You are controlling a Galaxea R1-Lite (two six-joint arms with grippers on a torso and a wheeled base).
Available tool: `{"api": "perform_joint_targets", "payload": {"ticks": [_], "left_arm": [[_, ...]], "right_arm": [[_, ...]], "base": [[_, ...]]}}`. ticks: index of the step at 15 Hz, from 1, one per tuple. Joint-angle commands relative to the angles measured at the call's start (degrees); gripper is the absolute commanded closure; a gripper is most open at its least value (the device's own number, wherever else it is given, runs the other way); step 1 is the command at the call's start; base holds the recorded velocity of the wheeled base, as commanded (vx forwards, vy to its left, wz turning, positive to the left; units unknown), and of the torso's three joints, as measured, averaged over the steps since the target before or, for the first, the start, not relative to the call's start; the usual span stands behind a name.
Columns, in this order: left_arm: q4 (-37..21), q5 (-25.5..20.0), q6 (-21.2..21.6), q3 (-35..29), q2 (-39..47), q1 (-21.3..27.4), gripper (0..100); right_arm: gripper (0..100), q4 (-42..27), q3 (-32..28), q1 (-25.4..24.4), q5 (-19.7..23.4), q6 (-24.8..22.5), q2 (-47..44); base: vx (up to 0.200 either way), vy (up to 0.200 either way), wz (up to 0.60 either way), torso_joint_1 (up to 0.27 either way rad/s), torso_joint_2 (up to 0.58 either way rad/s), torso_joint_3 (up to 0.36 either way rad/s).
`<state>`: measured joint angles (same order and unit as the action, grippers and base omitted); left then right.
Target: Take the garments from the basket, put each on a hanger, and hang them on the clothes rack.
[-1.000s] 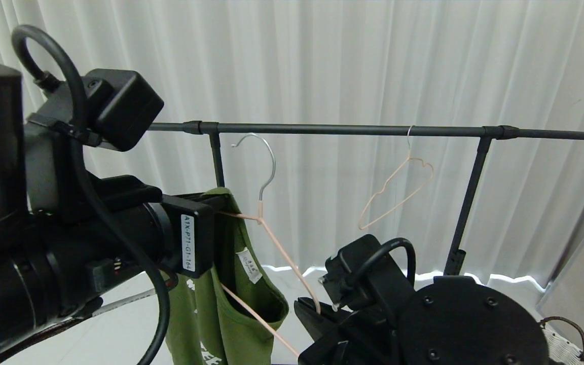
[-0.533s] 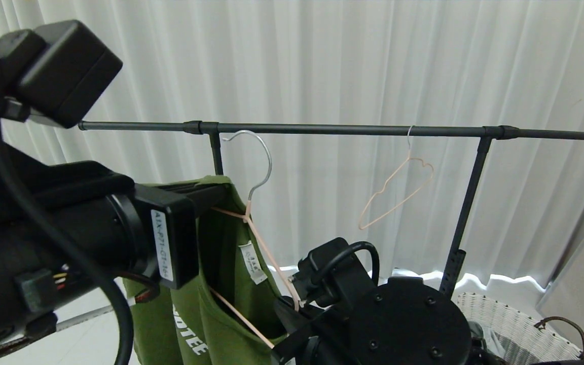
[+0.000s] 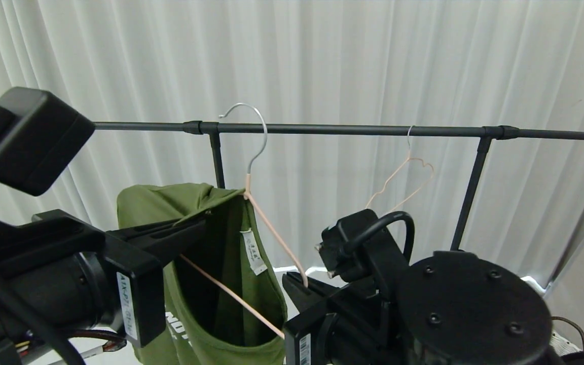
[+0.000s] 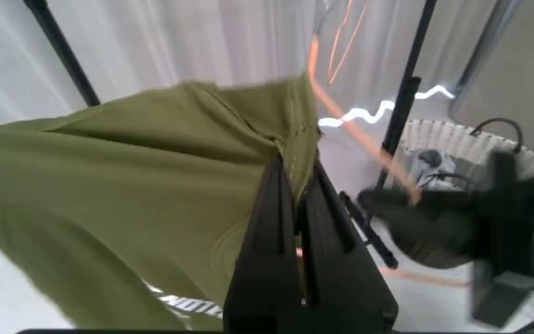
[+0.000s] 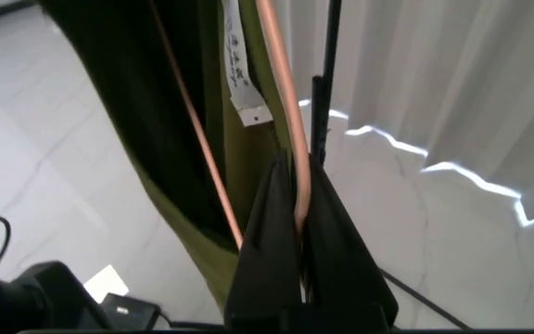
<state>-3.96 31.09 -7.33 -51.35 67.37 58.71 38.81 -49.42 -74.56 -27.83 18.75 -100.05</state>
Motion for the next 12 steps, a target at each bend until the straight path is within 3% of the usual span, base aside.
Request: {"api": "perform_joint_targets", "payload": {"ticks": [1,12], "left_arm": [[0.2,0.1,-0.1,0.8,-0.6,-0.4,100],[2.9,-0.1,1.1,0.2,0.2,-2.7,100]], "right_arm": [[100,0.1,0.0,0.5,-0.4,-0.8,2.7],[100,8.4,0.1,-1.2,-2.4,-7.1,3.6]], "base": [[0.0,0.0,0.0,0.0,0.0,0.0],[0.0,0.0,0.0,0.0,0.0,0.0]]}}
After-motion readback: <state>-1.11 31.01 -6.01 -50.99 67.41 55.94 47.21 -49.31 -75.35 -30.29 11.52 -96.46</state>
